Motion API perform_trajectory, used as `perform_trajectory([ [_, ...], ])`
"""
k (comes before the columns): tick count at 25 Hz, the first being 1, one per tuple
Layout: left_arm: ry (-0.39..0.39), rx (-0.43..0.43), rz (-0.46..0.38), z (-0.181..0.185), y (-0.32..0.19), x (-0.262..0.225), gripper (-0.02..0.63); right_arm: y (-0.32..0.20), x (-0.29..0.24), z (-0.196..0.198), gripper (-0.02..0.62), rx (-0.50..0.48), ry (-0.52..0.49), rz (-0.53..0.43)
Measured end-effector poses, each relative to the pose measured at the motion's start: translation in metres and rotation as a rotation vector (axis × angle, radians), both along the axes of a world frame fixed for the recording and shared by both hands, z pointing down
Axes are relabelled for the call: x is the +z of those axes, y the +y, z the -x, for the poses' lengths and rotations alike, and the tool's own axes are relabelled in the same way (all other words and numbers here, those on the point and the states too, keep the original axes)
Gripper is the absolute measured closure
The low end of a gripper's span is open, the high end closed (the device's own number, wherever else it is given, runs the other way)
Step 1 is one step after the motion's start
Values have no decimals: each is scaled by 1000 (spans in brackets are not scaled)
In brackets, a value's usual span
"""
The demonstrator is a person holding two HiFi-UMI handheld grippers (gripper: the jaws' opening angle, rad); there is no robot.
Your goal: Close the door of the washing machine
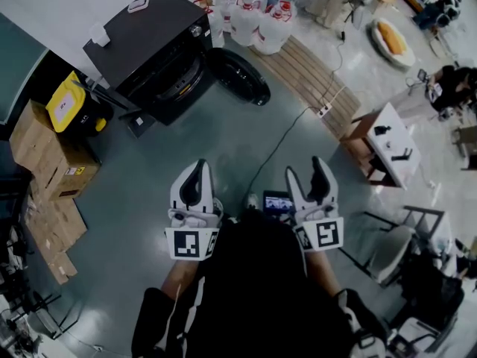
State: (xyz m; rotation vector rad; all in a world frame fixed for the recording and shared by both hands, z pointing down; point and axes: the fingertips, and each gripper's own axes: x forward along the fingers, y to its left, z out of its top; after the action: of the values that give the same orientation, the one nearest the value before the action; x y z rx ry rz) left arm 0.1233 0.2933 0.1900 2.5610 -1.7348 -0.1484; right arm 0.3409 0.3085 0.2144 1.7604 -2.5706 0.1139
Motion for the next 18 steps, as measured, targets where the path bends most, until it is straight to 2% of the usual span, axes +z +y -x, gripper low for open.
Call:
perform_trajectory([
  [7, -12, -13, -1, -34, -4, 0, 603, -11, 6, -22, 353, -36, 1, 10],
  [13, 16, -59, 1, -63, -7, 0, 603, -26, 17, -42, 353, -114, 13, 4],
  [18, 8, -79, 18, -70, -18, 3, 603, -50, 20, -42, 353, -141, -16, 33],
])
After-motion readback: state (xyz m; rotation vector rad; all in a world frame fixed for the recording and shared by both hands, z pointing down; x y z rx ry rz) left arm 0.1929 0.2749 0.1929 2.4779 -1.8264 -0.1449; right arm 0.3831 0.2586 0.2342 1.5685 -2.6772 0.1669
